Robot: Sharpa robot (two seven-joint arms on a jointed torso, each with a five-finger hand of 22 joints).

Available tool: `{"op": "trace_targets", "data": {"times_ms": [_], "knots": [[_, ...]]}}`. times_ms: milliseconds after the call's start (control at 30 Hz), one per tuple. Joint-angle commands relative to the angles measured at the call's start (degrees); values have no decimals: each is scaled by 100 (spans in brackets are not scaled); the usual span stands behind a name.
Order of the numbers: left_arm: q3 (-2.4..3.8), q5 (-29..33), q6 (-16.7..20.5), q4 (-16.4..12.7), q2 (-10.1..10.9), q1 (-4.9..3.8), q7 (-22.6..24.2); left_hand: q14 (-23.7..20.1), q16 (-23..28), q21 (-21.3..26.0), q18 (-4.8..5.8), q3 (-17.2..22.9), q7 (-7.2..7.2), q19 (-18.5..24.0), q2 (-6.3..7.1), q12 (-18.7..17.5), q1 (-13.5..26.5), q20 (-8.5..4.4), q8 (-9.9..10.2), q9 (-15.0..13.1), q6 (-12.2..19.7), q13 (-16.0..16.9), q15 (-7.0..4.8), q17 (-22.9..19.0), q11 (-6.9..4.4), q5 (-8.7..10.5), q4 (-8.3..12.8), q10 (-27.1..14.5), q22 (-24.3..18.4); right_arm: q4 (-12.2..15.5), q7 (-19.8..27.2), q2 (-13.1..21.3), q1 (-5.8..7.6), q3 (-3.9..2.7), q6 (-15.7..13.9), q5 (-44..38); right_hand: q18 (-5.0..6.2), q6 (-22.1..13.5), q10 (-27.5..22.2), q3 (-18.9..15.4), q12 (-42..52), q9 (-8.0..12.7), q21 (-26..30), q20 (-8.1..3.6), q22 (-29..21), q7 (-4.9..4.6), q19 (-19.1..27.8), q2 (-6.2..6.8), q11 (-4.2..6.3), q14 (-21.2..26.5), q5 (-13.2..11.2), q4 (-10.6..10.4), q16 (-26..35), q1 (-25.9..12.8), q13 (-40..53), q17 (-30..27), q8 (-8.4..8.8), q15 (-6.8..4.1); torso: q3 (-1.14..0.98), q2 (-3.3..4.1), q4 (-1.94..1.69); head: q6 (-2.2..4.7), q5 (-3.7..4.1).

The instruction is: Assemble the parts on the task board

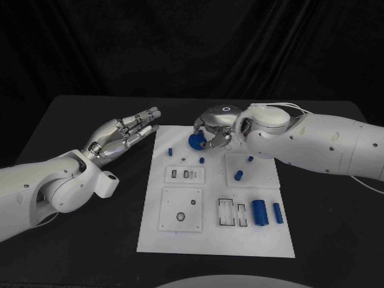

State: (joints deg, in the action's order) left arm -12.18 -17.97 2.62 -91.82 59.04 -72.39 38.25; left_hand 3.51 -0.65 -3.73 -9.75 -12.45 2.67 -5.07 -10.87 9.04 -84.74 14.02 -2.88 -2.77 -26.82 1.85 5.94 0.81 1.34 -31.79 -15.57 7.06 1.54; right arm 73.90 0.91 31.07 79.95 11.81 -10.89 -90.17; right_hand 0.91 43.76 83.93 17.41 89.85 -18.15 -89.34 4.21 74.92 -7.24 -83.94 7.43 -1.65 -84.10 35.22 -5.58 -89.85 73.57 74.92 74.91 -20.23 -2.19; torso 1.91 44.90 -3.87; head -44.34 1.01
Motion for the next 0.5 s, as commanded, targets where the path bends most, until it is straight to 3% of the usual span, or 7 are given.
{"op": "trace_targets", "data": {"times_ms": [33, 100, 200, 267, 333, 367, 500], "knots": [[4, -28, -86, -4, -7, -11, 59, -1, -32, -21, -67, 39, 20, -1, 21, 21, -58, 44, -8, -7, 3, 6, 45, 7, 35, -23, -1, -6, 9, -4, -58, 8, -25, 5, 139, -21, -52, -177, 607, 52, 15, -69, 39, 32, 1427, -9, -516, 14, -30, -590, -33, 16, -15, -58, 1508, 1509, 219, 42, -1, -1, 2, -1, -1], [4, -28, -87, -1, -7, -11, 57, -1, -32, -21, -67, 39, 21, -1, 21, 20, -58, 44, -8, -7, 4, 6, 45, 7, 35, -23, -1, -6, 9, -4, -66, 9, -26, 5, 134, -21, -39, -471, 607, 75, 15, 189, 76, 20, 1403, 2, -487, 20, -7, -590, -261, 95, -15, -59, 1508, 1509, 614, 26, -1, -1, 1, -4, -3], [4, -28, -89, 3, -8, -11, 56, 3, -33, -24, -67, 41, 22, -5, 21, 20, -61, 48, -6, -6, 15, 6, 51, 7, 38, -25, 0, -7, 9, -4, -60, 11, -26, 5, 104, -21, -33, -804, 607, 6, 15, 392, 94, -6, 1393, 62, -474, -7, 35, -590, -887, 131, -15, -77, 1508, 1509, 906, -12, 1, -2, 2, -13, -6], [4, -28, -90, 5, -9, -11, 55, 3, -33, -24, -67, 41, 22, -5, 21, 20, -61, 48, -6, -6, 15, 6, 51, 7, 38, -25, 0, -7, 9, -4, -42, 14, -27, 5, 68, -21, -9, -2039, 607, -112, 15, 906, 162, -68, 1347, 182, -422, -40, 130, -590, -1521, 115, -15, -106, 1508, 1509, 1413, -87, 0, 1, 0, -17, -5], [4, -28, -91, 7, -9, -11, 54, 3, -33, -24, -67, 41, 22, -5, 21, 20, -61, 48, -6, -6, 15, 6, 51, 7, 38, -25, 0, -7, 9, -4, -23, 18, -27, 5, 32, -21, 3, -2449, 607, -185, 15, 1092, 199, -122, 1323, 280, -396, -60, 209, -590, -1689, 101, -15, -102, 1508, 1509, 1576, -150, 0, 1, 0, -17, -5], [4, -28, -92, 9, -9, -11, 54, 3, -33, -24, -67, 41, 22, -5, 21, 20, -61, 48, -6, -6, 15, 6, 51, 7, 38, -25, 0, -7, 9, -3, -10, 21, -27, 5, 7, -21, 7, -2490, 607, -233, 15, 1135, 213, -165, 1315, 329, -387, -76, 258, -590, -1764, 89, -15, -93, 1508, 1509, 1610, -197, 0, 2, -1, -17, -5], [4, -28, -95, 16, -9, -11, 53, 3, -33, -24, -67, 41, 22, -5, 21, 20, -61, 48, -6, -6, 15, 6, 51, 7, 38, -25, 0, -7, 9, 4, 61, 45, -27, 5, -132, -20, 8, -2465, 607, -284, 15, 1158, 220, -201, 1312, 342, -385, -91, 283, -590, -1836, 73, -15, -85, 1508, 1509, 1623, -226, -1, 2, -1, -20, -8]]}}
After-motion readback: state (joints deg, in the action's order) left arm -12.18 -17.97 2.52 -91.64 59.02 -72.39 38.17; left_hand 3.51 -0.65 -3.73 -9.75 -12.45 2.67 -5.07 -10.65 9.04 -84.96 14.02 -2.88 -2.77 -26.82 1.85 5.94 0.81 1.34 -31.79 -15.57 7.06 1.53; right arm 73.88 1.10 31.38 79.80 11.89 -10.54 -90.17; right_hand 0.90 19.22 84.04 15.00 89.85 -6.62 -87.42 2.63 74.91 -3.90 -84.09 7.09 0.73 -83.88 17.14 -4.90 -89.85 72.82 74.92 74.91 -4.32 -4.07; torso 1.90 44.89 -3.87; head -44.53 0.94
